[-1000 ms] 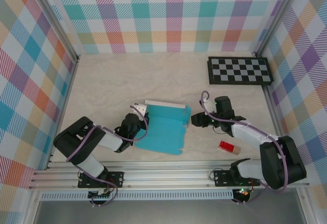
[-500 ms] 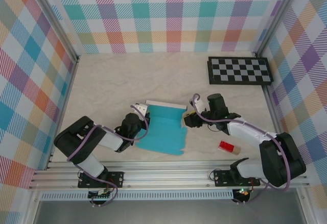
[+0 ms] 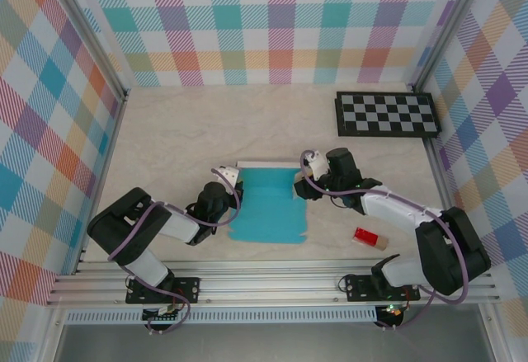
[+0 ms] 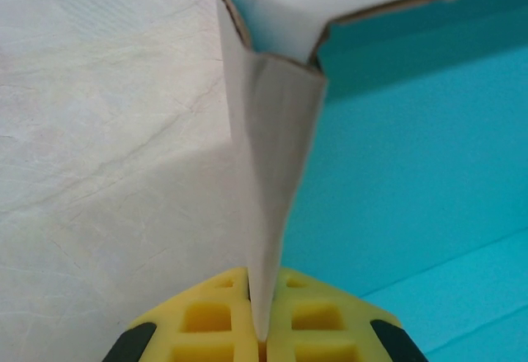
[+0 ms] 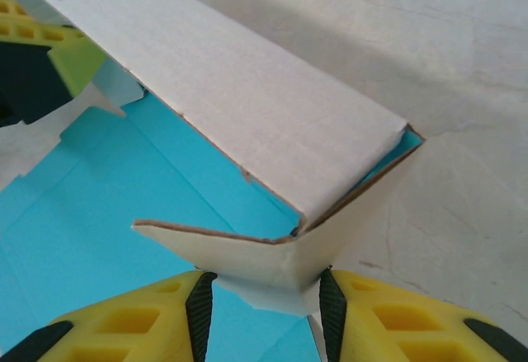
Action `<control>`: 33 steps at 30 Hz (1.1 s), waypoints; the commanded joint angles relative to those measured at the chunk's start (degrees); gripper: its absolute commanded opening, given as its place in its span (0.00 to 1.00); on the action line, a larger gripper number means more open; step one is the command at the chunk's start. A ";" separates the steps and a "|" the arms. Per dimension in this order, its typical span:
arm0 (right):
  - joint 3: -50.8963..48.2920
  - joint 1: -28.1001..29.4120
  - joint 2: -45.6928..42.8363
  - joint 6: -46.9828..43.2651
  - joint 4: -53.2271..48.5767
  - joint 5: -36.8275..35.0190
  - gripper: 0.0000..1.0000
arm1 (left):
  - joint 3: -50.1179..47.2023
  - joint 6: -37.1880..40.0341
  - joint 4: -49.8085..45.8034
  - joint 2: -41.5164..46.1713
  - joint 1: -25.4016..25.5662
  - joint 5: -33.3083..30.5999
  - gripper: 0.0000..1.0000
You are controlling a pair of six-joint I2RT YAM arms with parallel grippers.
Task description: Fold the paper box
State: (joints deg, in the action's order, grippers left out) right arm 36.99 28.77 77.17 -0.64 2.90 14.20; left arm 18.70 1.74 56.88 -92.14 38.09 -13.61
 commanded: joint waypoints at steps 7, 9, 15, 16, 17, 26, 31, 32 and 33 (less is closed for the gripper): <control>1.86 0.76 3.66 3.13 6.33 -4.16 0.39 | 0.41 3.16 -1.90 3.26 4.82 3.76 0.00; 1.86 0.76 3.93 3.67 7.19 -4.89 0.36 | 0.38 3.96 -2.79 3.75 5.61 3.38 0.00; 2.66 0.71 5.00 6.71 7.74 -9.26 0.25 | 0.20 4.77 -3.75 4.07 7.48 1.36 0.00; 2.58 0.78 4.97 7.26 7.80 -10.25 0.23 | 0.39 4.69 -3.95 3.99 7.77 0.80 0.00; 2.50 0.76 4.84 8.11 8.12 -11.31 0.21 | 0.50 4.69 -4.14 3.83 8.02 0.35 0.00; 1.51 4.59 2.82 11.01 8.45 -24.24 0.06 | 4.05 0.39 -7.40 3.72 10.44 -5.50 0.00; 1.25 5.33 3.16 10.33 8.15 -27.82 0.10 | 6.35 -1.87 -9.20 3.30 11.41 -6.30 0.00; 1.16 5.35 3.31 9.53 8.21 -27.84 0.12 | 6.44 -2.19 -8.86 3.12 11.54 -6.16 0.00; 1.23 5.38 3.51 9.43 7.51 -28.43 0.14 | 6.52 -2.55 -8.79 2.94 11.56 -6.20 0.00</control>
State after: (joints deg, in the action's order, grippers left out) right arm 37.74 32.77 81.19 9.58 7.94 -13.98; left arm 23.29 0.60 47.51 -89.17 47.40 -23.29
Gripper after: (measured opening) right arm 0.134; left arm 0.078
